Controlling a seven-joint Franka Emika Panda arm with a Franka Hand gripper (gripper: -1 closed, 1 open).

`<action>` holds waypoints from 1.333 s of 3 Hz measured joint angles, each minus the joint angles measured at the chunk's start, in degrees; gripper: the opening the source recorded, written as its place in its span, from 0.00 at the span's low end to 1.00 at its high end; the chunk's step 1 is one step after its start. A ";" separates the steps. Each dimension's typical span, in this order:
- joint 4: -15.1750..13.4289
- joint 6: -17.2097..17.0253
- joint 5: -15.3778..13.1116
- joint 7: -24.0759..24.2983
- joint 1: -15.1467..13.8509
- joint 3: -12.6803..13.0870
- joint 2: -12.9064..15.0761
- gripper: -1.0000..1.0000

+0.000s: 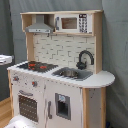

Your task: Play with the kitchen

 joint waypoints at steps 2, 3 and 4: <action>-0.18 0.58 0.02 -8.26 -4.92 -6.59 2.52 1.00; -0.19 3.75 0.04 -9.69 -9.12 -7.43 4.57 1.00; -0.12 7.54 0.04 -10.93 -12.87 -8.56 6.24 1.00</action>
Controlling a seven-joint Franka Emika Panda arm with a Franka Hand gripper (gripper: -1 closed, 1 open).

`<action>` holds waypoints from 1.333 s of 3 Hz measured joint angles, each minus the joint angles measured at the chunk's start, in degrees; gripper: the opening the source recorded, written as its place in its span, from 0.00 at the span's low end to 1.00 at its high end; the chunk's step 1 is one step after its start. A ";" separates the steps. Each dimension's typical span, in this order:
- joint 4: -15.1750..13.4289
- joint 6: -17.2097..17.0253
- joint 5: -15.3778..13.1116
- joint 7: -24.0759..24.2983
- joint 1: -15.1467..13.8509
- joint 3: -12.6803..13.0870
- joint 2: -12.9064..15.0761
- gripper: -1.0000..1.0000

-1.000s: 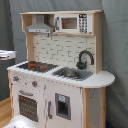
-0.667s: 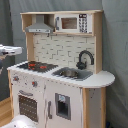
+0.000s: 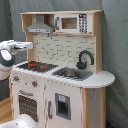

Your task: Play with the kitchen

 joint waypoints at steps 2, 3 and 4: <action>0.92 8.41 0.00 -1.11 -7.07 -0.29 5.52 1.00; 3.33 10.94 -0.01 -1.95 -10.95 0.26 9.30 1.00; 6.71 11.92 -0.02 -2.86 -14.20 0.96 12.78 1.00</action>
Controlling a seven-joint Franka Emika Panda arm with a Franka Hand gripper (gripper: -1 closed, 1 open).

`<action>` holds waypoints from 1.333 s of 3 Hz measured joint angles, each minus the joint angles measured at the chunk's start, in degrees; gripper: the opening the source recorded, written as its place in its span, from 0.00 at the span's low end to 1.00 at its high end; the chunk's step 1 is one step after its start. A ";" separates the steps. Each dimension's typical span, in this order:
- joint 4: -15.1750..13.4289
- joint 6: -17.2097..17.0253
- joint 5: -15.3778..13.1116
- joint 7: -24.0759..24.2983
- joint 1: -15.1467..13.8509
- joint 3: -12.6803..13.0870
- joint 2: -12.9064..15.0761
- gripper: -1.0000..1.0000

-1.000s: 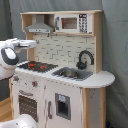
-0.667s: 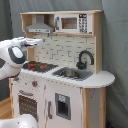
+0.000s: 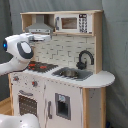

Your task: Play with the kitchen

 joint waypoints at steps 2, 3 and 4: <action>7.92 0.39 -0.01 -1.94 -6.45 2.66 7.50 1.00; 10.77 0.93 -0.01 -2.59 -9.44 4.76 11.05 1.00; 13.59 1.22 -0.01 -2.68 -12.69 7.86 13.83 1.00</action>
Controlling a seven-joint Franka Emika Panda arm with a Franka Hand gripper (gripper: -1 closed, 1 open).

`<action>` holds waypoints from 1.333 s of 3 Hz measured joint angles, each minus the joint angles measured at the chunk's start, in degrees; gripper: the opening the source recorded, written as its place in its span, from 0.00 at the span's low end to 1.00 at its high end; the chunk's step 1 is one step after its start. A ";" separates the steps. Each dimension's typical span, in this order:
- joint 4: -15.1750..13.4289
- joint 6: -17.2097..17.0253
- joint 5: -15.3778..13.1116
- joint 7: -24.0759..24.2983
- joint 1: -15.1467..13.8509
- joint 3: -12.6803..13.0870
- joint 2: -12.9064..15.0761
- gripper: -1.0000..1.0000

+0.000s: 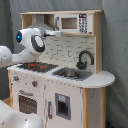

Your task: Play with the kitchen

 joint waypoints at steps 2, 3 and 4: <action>7.14 -0.15 0.00 -3.91 -5.81 4.09 3.87 1.00; 9.94 -0.16 0.00 -4.28 -8.00 6.06 5.90 1.00; 10.01 -0.16 0.00 -4.28 -8.06 6.15 6.06 0.00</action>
